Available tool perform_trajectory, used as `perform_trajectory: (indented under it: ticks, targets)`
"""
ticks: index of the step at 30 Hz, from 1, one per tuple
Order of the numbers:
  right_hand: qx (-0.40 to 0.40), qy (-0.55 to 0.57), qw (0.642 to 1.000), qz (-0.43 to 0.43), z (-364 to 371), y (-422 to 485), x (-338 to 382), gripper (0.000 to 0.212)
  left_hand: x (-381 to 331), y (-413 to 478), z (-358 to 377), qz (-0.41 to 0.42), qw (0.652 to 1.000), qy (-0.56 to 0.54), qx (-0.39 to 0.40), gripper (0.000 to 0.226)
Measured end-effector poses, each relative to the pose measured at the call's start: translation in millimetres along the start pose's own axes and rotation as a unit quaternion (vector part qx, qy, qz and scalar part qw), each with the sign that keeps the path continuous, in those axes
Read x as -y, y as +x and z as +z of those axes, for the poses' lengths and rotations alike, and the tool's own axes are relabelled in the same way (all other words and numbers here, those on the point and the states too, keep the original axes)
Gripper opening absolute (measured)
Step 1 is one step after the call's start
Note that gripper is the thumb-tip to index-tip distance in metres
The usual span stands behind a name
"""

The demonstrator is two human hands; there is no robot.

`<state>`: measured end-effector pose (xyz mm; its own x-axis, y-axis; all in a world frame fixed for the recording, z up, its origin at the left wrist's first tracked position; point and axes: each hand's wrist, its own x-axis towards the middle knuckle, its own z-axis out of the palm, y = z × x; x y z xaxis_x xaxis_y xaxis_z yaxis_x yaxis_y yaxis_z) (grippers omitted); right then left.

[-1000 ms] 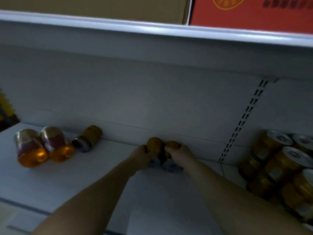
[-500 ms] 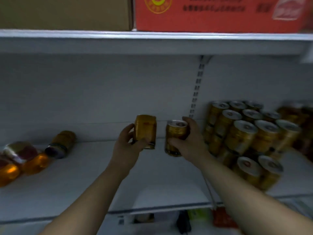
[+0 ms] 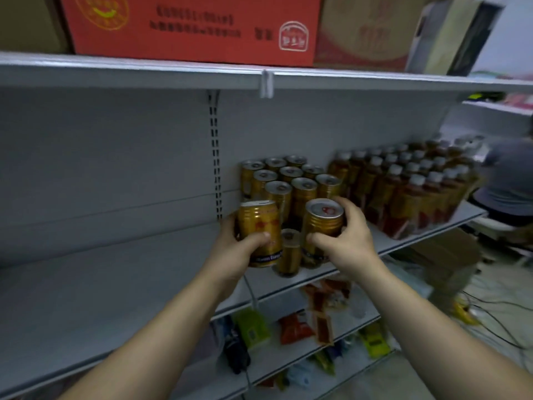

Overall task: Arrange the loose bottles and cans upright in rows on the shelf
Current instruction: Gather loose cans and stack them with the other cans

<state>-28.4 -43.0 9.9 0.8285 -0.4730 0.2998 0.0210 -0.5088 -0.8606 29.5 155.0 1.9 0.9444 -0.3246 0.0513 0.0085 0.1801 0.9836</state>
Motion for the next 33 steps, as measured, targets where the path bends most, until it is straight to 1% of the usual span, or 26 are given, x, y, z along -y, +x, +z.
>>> perform_trajectory:
  ticks: [2,4,6,9,12,16,19,21,23,25,28,31,33]
  targets:
    - [-0.008,-0.009,1.0,-0.008,-23,10,-16,0.083,4,2,23,0.018,0.999,0.036,0.007,0.05]
    - [-0.004,-0.008,1.0,-0.012,-45,21,-32,0.083,10,7,49,0.029,0.997,0.07,-0.003,0.061]
    - [0.007,-0.015,1.0,-0.016,-67,33,-50,0.085,16,12,76,0.034,0.995,0.087,-0.031,0.073]
    - [0.051,-0.032,0.998,-0.021,-95,52,-75,0.086,26,18,110,0.048,0.989,0.113,-0.077,0.079]
    - [0.105,-0.036,0.994,-0.024,-108,67,-94,0.085,33,22,123,0.049,0.982,0.14,-0.117,0.078]
    - [0.157,-0.016,0.987,-0.005,-100,79,-112,0.082,36,24,121,0.05,0.973,0.158,-0.16,0.067]
    - [0.193,0.006,0.981,-0.007,-80,86,-119,0.066,38,26,115,0.068,0.968,0.16,-0.182,0.064]
    - [0.21,0.011,0.978,-0.009,-67,89,-125,0.064,43,29,113,0.074,0.966,0.162,-0.186,0.062]
    - [0.221,0.016,0.975,0.009,-54,91,-131,0.069,49,34,110,0.079,0.967,0.153,-0.188,0.065]
    - [0.223,0.012,0.975,0.014,-44,94,-138,0.067,52,40,109,0.086,0.967,0.149,-0.189,0.068]
    - [0.225,0.004,0.974,0.007,-35,98,-144,0.06,59,49,107,0.099,0.963,0.162,-0.194,0.07]
    - [0.23,-0.011,0.973,0.0,-30,105,-150,0.061,67,56,103,0.101,0.958,0.181,-0.199,0.074]
    - [0.247,-0.023,0.969,-0.012,-29,108,-152,0.064,73,59,101,0.102,0.956,0.199,-0.191,0.081]
